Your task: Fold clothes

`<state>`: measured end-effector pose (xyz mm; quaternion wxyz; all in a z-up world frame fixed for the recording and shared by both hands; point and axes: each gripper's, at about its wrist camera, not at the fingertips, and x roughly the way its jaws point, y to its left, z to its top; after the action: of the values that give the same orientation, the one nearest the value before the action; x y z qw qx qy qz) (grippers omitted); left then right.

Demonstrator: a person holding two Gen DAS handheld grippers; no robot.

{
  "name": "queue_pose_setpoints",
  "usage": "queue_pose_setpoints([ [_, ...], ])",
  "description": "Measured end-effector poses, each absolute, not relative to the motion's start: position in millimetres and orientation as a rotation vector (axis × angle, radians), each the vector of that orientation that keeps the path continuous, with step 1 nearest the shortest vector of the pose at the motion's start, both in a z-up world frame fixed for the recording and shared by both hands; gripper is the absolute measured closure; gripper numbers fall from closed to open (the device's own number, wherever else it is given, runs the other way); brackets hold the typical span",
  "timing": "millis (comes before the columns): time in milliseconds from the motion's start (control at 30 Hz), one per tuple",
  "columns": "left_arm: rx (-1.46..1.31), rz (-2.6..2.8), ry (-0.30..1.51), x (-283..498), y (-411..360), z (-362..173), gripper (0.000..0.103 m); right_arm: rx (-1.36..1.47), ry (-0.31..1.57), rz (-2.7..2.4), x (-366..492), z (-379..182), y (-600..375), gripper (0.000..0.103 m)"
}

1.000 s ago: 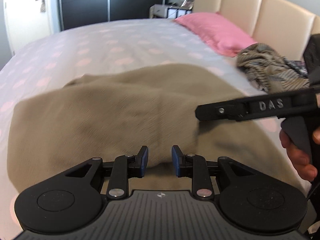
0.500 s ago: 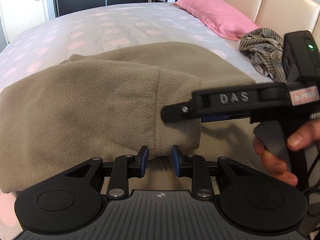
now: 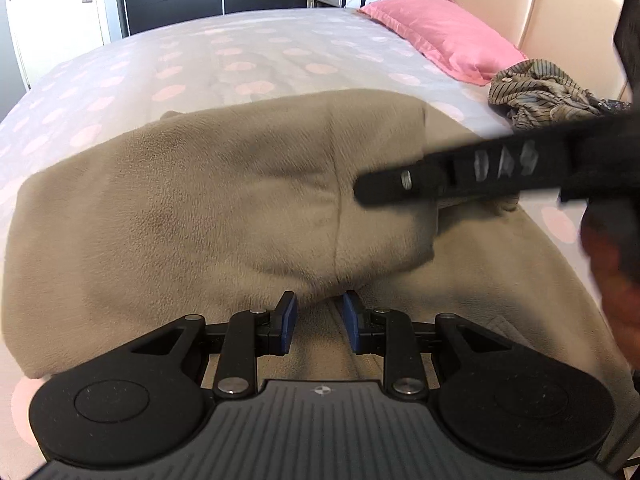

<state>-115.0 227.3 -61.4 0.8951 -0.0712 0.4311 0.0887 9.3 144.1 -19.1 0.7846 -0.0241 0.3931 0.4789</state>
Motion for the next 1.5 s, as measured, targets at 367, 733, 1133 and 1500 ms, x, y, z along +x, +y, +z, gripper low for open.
queue_pose_setpoints([
  [367, -0.081, 0.263, 0.859, -151.0, 244.9, -59.1, 0.079, -0.069, 0.589, 1.143, 1.1, 144.7, 201.1, 0.091],
  [733, -0.084, 0.489, 0.721, -175.5, 307.8, -71.7, 0.084, -0.135, 0.413, 1.134, 4.0, 220.5, 224.1, 0.091],
  [1133, -0.153, 0.589, 0.813, -173.1, 349.8, -103.9, 0.103, -0.065, 0.379, 0.977, 64.2, 220.3, 191.6, 0.091],
  [1500, -0.212, 0.608, 0.839, -175.4, 349.8, -106.2, 0.103, 0.077, 0.626, 0.83, 146.4, 126.8, 117.4, 0.091],
])
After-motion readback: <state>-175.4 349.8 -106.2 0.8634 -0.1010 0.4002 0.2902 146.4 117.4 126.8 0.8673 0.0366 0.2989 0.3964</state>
